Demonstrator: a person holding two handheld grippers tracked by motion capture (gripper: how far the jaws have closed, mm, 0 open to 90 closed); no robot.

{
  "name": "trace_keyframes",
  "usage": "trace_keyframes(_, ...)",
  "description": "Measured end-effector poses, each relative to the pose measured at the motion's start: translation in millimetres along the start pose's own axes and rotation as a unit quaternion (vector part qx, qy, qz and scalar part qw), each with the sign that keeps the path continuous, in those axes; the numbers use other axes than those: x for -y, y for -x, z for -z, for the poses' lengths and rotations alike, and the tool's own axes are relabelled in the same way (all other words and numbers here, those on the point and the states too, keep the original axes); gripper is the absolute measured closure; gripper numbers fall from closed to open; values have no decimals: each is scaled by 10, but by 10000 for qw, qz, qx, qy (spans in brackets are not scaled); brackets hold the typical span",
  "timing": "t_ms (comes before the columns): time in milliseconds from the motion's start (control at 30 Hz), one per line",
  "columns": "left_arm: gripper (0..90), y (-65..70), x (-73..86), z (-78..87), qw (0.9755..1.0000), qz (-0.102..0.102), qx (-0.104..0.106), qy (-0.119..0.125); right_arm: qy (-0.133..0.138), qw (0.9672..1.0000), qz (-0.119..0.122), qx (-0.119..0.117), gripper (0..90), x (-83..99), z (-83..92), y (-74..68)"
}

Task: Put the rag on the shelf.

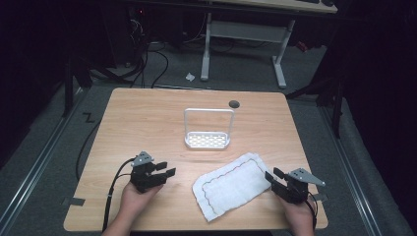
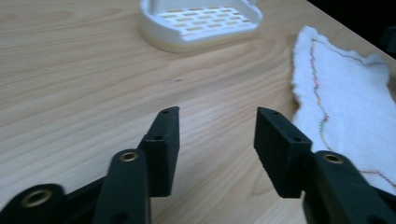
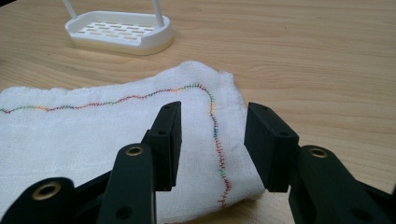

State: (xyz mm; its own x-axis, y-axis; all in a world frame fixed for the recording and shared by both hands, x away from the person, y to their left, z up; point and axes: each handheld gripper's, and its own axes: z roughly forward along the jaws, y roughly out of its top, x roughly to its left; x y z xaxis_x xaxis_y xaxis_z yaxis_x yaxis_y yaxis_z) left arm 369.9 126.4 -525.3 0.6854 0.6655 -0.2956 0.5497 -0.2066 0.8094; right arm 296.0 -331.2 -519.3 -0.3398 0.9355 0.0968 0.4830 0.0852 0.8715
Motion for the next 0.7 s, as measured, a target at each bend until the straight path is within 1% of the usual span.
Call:
trace_keyframes(33, 565, 37, -17, -43, 9999, 39, 142, -6, -12, 10000, -1, 4, 571, 3, 6, 1)
trace_keyframes(67, 588, 82, -40, -86, 9996, 24, 268, -5, -24, 10000, -9, 21, 572, 6, 14, 1)
trace_keyframes(100, 598, 137, -66, -130, 9994, -50, 351, -34, -20, 10000, -1, 34, 574, 10, 22, 7)
trace_keyframes(133, 639, 203, -93, -182, 9991, -166, 384, -91, -23, 10000, -16, 37, 575, 13, 30, 13)
trace_keyframes(167, 703, 271, -122, -244, 9986, -295, 412, -164, -37, 10000, -30, 42, 588, 17, 36, 21)
trace_keyframes(200, 743, 341, -153, -309, 9979, -464, 382, -228, -75, 10000, -47, 41, 615, 22, 39, 29)
trace_keyframes(233, 831, 413, -186, -372, 9974, -620, 302, -232, -132, 9999, -71, 43, 654, 25, 44, 37)
trace_keyframes(267, 886, 465, -223, -435, 9967, -719, 286, -225, -168, 9998, -86, 55, 714, 26, 49, 44)
trace_keyframes(300, 900, 505, -258, -502, 9962, -758, 350, -252, -228, 9997, -63, 63, 807, 23, 54, 53)
trace_keyframes(333, 900, 544, -287, -568, 9956, -811, 347, -304, -304, 9995, -56, 68, 871, 17, 64, 52)
trace_keyframes(367, 900, 575, -310, -627, 9948, -884, 336, -365, -334, 9994, 3, 91, 900, 11, 75, 53)
trace_keyframes(400, 900, 598, -326, -677, 9942, -934, 304, -428, -385, 9992, 26, 86, 900, 8, 83, 55)
trace_keyframes(433, 900, 606, -332, -710, 9939, -938, 312, -485, -445, 9990, 15, 74, 900, 11, 88, 53)
trace_keyframes(467, 900, 618, -330, -762, 9930, -958, 294, -621, -472, 9989, 32, 58, 900, 18, 90, 52)
trace_keyframes(533, 900, 640, -288, -814, 9904, -1085, 251, -821, -571, 9984, 55, -8, 900, 36, 84, 53)
trace_keyframes(567, 900, 652, -257, -826, 9893, -1142, 190, -887, -635, 9979, 66, -54, 900, 41, 75, 55)
trace_keyframes(600, 900, 660, -219, -826, 9889, -1164, 179, -902, -701, 9975, 69, -85, 900, 49, 60, 53)
trace_keyframes(633, 900, 671, -176, -825, 9880, -1182, 182, -974, -787, 9968, 72, -116, 900, 59, 38, 49)
trace_keyframes(667, 900, 682, -136, -802, 9878, -1226, 175, -939, -896, 9959, 74, -139, 900, 70, 10, 40)
trace_keyframes(700, 900, 688, -111, -768, 9881, -1199, 179, -944, -994, 9949, 119, -145, 899, 80, -17, 25)
